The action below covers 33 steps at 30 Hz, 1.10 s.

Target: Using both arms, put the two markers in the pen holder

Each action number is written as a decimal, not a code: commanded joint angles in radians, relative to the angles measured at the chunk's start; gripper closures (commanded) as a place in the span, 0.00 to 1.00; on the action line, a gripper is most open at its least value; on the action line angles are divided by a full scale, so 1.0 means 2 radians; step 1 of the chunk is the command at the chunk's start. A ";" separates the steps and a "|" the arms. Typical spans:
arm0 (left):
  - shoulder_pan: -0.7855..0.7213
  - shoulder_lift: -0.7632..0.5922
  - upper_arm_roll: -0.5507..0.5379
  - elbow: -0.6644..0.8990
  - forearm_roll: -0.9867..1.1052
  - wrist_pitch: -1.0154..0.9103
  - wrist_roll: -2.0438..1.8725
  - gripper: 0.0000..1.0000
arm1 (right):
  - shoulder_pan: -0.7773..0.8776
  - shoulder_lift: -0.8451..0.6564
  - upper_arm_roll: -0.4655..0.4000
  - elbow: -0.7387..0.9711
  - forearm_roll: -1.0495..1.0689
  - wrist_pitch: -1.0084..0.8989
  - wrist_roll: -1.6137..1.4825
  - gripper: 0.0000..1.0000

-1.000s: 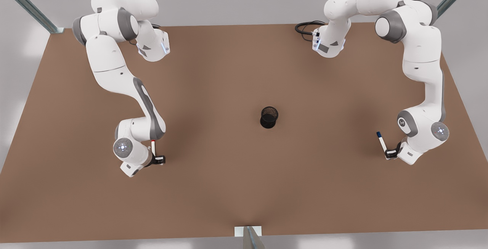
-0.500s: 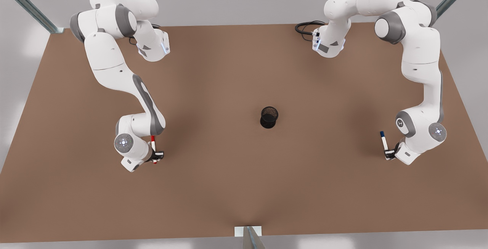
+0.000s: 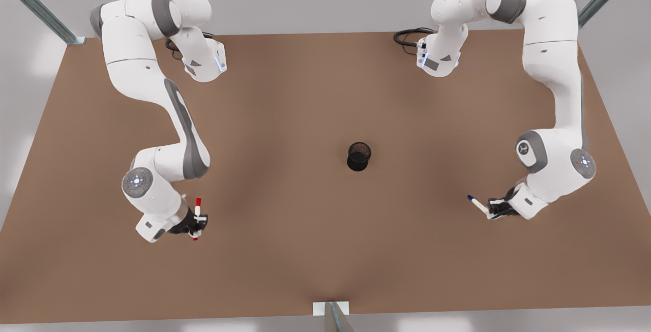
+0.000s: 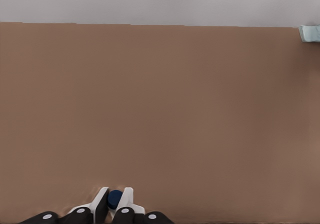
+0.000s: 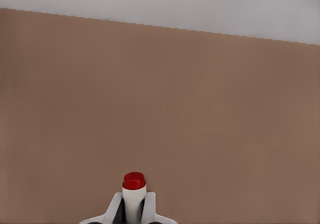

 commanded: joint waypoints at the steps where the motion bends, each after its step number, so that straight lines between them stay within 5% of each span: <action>1: -0.009 -0.013 -0.045 0.000 -0.127 -0.128 -0.001 0.79 | 0.002 -0.006 0.013 0.031 -0.008 -0.070 0.011 0.79; 4: -0.014 -0.055 -0.097 -0.036 -0.170 -0.155 -0.007 0.79 | 0.005 -0.006 0.050 0.048 -0.008 -0.065 0.017 0.79; 13: -0.104 -0.101 -0.100 -0.106 -0.181 -0.083 -0.032 0.79 | 0.052 -0.004 0.102 0.080 -0.007 -0.005 0.099 0.79; 22: -0.148 -0.156 -0.099 -0.201 -0.176 0.105 0.151 0.79 | 0.130 0.001 0.099 0.088 -0.008 0.070 0.146 0.79; 33: -0.172 -0.142 -0.099 -0.244 -0.180 0.197 0.203 0.79 | 0.160 0.013 0.099 0.097 -0.033 0.104 0.166 0.79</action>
